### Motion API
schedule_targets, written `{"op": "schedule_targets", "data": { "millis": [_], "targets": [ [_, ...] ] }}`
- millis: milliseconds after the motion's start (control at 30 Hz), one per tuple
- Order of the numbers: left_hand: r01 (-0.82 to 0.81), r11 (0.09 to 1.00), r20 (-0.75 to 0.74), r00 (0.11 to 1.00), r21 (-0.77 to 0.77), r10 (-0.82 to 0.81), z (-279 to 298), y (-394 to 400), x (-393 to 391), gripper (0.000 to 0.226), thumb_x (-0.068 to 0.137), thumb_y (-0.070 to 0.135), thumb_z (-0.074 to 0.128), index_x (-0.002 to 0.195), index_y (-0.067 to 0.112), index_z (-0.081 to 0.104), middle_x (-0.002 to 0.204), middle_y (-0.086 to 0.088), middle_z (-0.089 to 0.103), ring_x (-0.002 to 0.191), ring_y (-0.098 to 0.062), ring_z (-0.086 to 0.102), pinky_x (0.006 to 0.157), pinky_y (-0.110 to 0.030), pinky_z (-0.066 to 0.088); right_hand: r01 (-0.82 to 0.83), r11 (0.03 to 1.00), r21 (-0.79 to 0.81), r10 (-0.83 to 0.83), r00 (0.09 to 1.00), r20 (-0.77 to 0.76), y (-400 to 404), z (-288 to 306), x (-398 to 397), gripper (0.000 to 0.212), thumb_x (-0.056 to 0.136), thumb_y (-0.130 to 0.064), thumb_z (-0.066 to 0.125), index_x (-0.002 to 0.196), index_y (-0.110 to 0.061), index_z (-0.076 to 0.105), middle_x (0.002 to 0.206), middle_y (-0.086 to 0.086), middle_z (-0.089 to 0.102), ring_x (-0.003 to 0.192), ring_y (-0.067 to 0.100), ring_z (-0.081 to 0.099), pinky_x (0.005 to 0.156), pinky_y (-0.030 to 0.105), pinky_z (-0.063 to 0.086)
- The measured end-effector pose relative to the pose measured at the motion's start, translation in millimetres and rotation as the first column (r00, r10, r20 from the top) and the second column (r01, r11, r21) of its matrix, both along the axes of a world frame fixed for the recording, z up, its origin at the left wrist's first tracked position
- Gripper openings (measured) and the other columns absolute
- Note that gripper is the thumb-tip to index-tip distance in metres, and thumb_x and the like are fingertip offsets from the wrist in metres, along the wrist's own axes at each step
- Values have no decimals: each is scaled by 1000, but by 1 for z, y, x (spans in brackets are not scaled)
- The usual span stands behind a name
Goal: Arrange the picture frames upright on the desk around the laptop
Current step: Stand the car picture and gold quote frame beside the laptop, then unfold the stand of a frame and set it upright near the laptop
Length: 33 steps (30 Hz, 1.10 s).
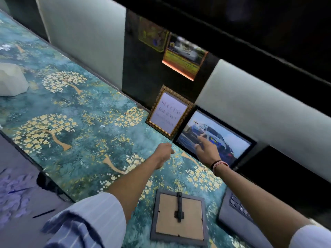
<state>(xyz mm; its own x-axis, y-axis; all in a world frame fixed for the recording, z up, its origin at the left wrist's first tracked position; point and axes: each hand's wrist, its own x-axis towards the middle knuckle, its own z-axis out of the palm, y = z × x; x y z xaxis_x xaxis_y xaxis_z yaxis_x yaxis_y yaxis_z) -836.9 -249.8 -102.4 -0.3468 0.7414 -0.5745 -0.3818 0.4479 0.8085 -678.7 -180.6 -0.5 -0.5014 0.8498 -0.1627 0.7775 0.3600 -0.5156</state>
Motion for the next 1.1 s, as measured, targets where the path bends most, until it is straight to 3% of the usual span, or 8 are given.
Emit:
{"op": "schedule_targets", "data": {
  "millis": [133,233,367,633,700,800,933,1100],
  "targets": [
    [37,999,-96,995,6,-37,32,-21,58,50,92,-4,54,141,-10,45,149,-31,46,136,-45,50,90,-29,33,102,993,-64,-107,990,-92,-25,11,79,47,101,-25,51,146,-11,51,150,9,51,136,27,51,113,32,35],
    [104,994,-162,982,46,-95,60,-43,115,31,94,-3,51,121,1,66,118,-21,64,105,-25,58,91,-31,43,149,986,-71,-157,979,-132,-49,22,146,45,101,-25,52,142,-9,55,147,10,55,135,27,51,110,29,35],
    [263,960,-261,937,93,-231,69,-69,190,32,82,-12,51,75,19,56,78,-1,55,82,-18,49,68,-26,40,206,972,-110,-223,959,-173,-76,24,227,40,99,-24,54,134,-8,62,138,11,63,128,28,58,107,34,42],
    [360,932,-166,918,-26,-359,72,-117,330,37,89,-4,63,125,-6,64,98,-7,57,91,-22,53,84,-28,45,339,899,-277,-417,857,-303,-138,15,363,35,100,-27,50,128,-11,65,122,2,65,116,20,59,101,35,45],
    [429,900,-154,887,-75,-436,63,-126,368,37,90,0,64,126,-3,64,98,-7,62,91,-21,55,78,-34,44,423,861,-281,-493,830,-261,-154,3,397,21,99,-22,50,98,-23,70,94,-7,64,91,15,59,84,31,47],
    [508,857,-110,850,-91,-515,48,-142,419,25,89,-4,64,113,3,68,96,-10,64,90,-22,56,77,-32,44,549,798,-247,-590,794,-142,-174,-27,448,37,95,-15,48,61,-28,42,62,-9,43,71,21,46,59,29,32],
    [654,735,-125,726,-179,-677,22,-155,490,23,87,-2,63,108,2,70,92,-8,59,79,-19,55,69,-28,45,741,620,-257,-771,636,-24,-206,-58,533,22,93,-10,50,102,-8,70,96,14,68,96,35,65,72,29,41],
    [712,654,-214,619,-255,-756,-1,-162,562,23,80,4,65,103,2,69,101,-11,66,98,-30,65,78,-38,49,798,548,-252,-816,576,49,-223,-83,602,48,96,-14,56,142,-3,50,143,17,56,129,35,53,103,36,44]
  ]
}}
